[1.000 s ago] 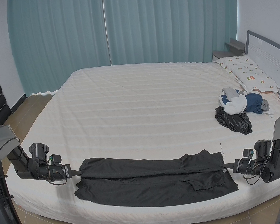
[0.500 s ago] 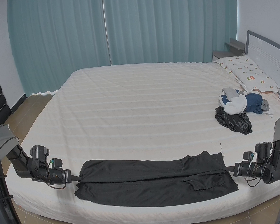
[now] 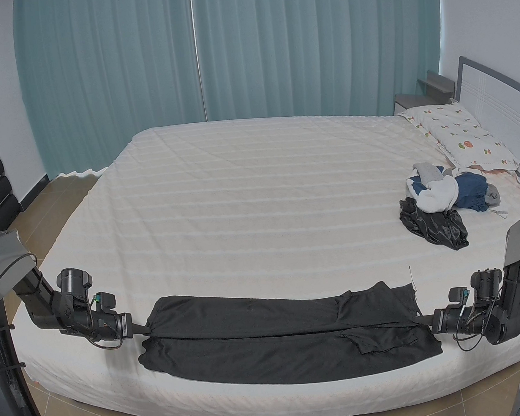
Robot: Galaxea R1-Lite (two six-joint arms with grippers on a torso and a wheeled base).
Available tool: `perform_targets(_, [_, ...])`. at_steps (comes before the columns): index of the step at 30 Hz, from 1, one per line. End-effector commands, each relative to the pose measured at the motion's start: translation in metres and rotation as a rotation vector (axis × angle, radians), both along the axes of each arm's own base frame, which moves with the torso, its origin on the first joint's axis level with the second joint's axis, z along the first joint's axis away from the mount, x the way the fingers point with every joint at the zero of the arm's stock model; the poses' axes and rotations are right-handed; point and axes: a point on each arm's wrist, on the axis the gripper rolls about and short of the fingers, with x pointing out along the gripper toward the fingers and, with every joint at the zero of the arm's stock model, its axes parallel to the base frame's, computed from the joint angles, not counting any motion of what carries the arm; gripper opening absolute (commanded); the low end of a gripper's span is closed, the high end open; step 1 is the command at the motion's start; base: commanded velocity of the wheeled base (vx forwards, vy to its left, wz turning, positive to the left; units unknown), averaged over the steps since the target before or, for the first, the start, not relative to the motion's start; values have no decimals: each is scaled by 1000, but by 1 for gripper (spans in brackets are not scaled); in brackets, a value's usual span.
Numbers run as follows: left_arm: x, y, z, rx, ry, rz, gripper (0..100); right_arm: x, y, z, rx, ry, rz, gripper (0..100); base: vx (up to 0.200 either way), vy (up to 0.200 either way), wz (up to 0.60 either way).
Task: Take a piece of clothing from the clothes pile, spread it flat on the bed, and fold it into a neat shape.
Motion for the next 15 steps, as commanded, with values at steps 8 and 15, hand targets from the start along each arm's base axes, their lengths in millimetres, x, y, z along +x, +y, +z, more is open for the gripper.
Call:
perform_targets(8, [-1, 0, -3, 2, 4, -6, 100, 2, -2, -5, 1, 8, -3, 100, 0, 0, 0])
perform_targets(15, [4, 9, 9, -19, -27, 30, 100, 14, -11, 24, 39, -81, -64, 100, 0, 0, 0])
